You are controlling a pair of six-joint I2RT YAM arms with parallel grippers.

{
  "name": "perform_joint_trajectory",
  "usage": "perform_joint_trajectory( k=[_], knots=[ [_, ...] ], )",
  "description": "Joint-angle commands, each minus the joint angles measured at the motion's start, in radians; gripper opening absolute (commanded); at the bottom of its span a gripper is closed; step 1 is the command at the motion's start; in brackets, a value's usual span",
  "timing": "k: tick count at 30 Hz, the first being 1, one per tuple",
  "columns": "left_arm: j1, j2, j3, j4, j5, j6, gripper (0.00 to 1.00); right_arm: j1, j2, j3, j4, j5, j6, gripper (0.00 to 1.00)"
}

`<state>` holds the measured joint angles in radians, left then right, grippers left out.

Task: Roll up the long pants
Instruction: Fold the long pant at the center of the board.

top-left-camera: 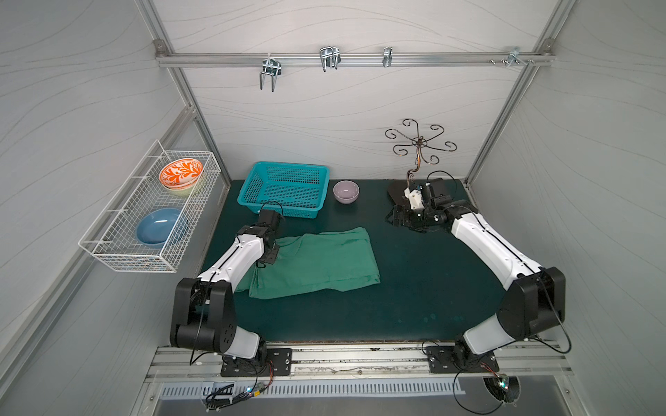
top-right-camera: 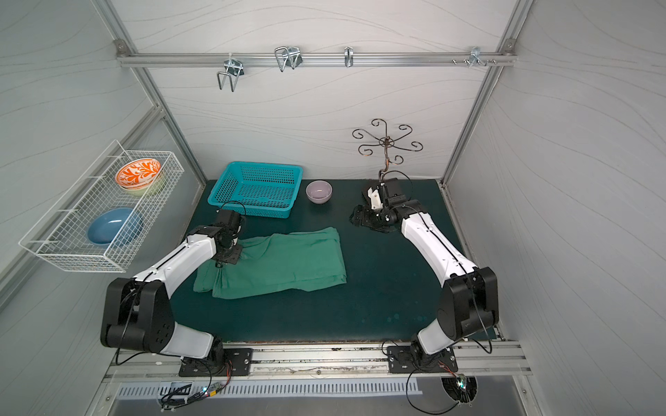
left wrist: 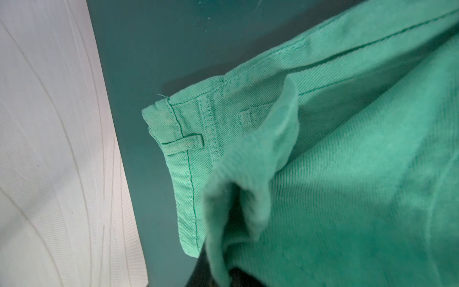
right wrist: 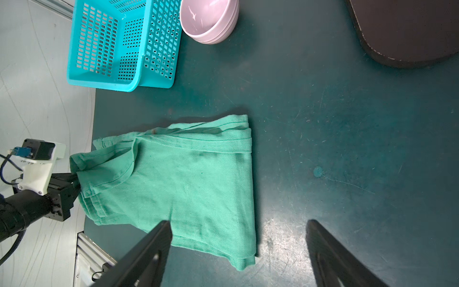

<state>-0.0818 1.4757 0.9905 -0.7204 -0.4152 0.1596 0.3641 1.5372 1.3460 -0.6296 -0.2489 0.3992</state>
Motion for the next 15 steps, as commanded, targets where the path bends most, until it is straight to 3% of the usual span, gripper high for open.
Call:
perform_joint_trajectory(
  k=[1,2,4,8,11,15],
  knots=[
    [0.018,0.014,0.035,0.037,-0.004,-0.054,0.07,-0.007,0.010,0.006,-0.001,-0.015,-0.004,0.87],
    [0.025,0.015,0.038,0.039,-0.001,-0.067,0.16,-0.007,0.012,0.004,0.000,-0.017,-0.003,0.88],
    [0.036,0.022,0.043,0.040,-0.004,-0.087,0.25,-0.006,0.015,0.004,0.003,-0.021,-0.003,0.88],
    [0.050,0.026,0.051,0.056,-0.138,-0.128,0.52,-0.006,0.022,0.006,0.004,-0.027,-0.003,0.87],
    [0.069,0.021,0.052,0.083,-0.204,-0.151,0.61,-0.006,0.021,0.007,0.001,-0.030,-0.007,0.88],
    [0.074,0.027,0.056,0.108,-0.238,-0.158,0.65,-0.006,0.018,0.005,-0.003,-0.027,-0.012,0.87]
  ],
)
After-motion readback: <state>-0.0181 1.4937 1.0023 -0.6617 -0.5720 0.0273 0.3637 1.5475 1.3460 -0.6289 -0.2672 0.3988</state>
